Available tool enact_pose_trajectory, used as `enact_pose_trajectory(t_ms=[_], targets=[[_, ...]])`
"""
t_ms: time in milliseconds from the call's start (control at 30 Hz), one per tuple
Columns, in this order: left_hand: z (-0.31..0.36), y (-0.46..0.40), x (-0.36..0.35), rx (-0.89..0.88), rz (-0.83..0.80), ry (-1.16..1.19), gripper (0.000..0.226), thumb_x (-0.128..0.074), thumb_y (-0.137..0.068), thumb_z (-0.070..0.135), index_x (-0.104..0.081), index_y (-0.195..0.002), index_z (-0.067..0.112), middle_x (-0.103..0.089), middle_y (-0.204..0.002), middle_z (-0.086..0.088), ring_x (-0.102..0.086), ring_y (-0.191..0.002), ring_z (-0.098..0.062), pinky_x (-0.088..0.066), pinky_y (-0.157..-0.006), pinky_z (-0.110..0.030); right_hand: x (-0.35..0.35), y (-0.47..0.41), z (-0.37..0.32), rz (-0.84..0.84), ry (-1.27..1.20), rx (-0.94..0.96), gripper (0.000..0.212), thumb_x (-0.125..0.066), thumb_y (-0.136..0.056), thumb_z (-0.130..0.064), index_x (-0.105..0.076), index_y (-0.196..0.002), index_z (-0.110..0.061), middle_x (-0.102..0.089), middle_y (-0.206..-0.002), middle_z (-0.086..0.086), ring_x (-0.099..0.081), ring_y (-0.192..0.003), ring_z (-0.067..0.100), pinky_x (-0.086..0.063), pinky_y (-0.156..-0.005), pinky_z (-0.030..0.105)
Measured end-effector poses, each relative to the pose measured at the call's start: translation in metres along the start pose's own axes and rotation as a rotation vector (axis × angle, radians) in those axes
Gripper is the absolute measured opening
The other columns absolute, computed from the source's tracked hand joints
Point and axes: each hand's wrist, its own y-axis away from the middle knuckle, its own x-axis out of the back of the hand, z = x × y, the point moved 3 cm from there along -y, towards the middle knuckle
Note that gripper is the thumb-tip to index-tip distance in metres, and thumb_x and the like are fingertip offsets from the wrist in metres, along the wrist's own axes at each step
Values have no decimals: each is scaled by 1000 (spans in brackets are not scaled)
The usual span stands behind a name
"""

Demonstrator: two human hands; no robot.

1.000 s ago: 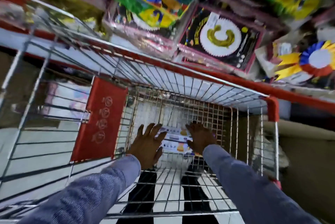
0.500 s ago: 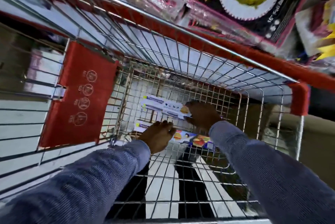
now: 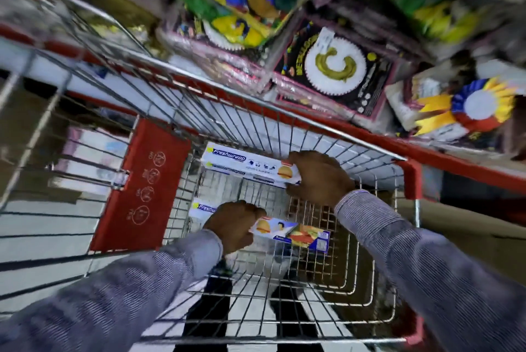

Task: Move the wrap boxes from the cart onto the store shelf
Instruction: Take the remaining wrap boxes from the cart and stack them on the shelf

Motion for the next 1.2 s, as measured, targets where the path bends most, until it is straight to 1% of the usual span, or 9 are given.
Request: enact_pose_trajectory(t_ms=[100,167,233,300,433,600,733,1067,1200], targets=[[4,33,70,-4,101,-38,60,-65,-69,40,-58,-127,28,-71,-114,-4,-64,-105,-29,-53,-81,-37,62,16,-20,84,-26,11,65,-73,-72,-51,-58,-126,-18,-63,-125,13,-58,-116,32,-50,-96,41],[10,58,123,0,230,-146,66,-62,-63,52,-60,-126,33,-74,-107,1,-68,-98,-23,-54,-77,-31,115,31,-40,155,-10,38,79,-61,-64,-66,-57,-128,-20,-64,-125,12,-58,-117,31,-50,-97,43],[18,80,177,17,360,-196,68,-62,-56,61,-65,-119,38,-76,-95,6,-71,-87,-18,-53,-68,-27,168,42,-58,218,34,70,78,-48,-58,-70,-63,-119,-24,-70,-114,8,-64,-106,29,-54,-87,39],[36,106,232,-1,469,-177,66,-63,-50,63,-68,-112,39,-77,-89,5,-72,-81,-20,-56,-63,-26,223,60,-79,285,86,80,67,-54,-59,-67,-69,-108,-24,-75,-98,7,-69,-91,28,-57,-75,36],[77,139,335,-18,546,-197,69,-67,-54,59,-63,-121,41,-75,-111,2,-67,-104,-24,-56,-83,-33,317,97,-112,446,192,71,60,-64,-55,-59,-69,-106,-28,-76,-98,3,-70,-90,26,-57,-72,35],[111,163,431,-65,724,-269,60,-69,-54,60,-66,-110,39,-78,-99,3,-70,-96,-23,-57,-77,-35,412,138,-138,680,225,69,46,-74,-64,-51,-71,-104,-27,-76,-102,-1,-69,-95,23,-58,-78,37],[126,168,490,-61,810,-309,65,-77,-59,56,-61,-121,46,-72,-117,7,-63,-109,-19,-51,-89,-32,465,157,-148,792,271,32,50,-78,-61,-47,-70,-108,-31,-76,-106,-5,-69,-100,21,-57,-83,37],[149,134,593,-63,847,-322,65,-80,-63,49,-61,-125,42,-66,-125,5,-59,-116,-21,-47,-93,-31,552,118,-115,751,293,-130,46,-75,-68,-42,-70,-110,-24,-73,-109,8,-68,-100,30,-55,-82,35],[138,103,609,-80,764,-183,62,-82,-57,48,-66,-116,42,-73,-116,10,-74,-71,-10,-57,-77,-23,550,70,-89,581,227,-184,54,-72,-80,-37,-58,-129,-19,-62,-133,7,-61,-117,27,-51,-94,33]])
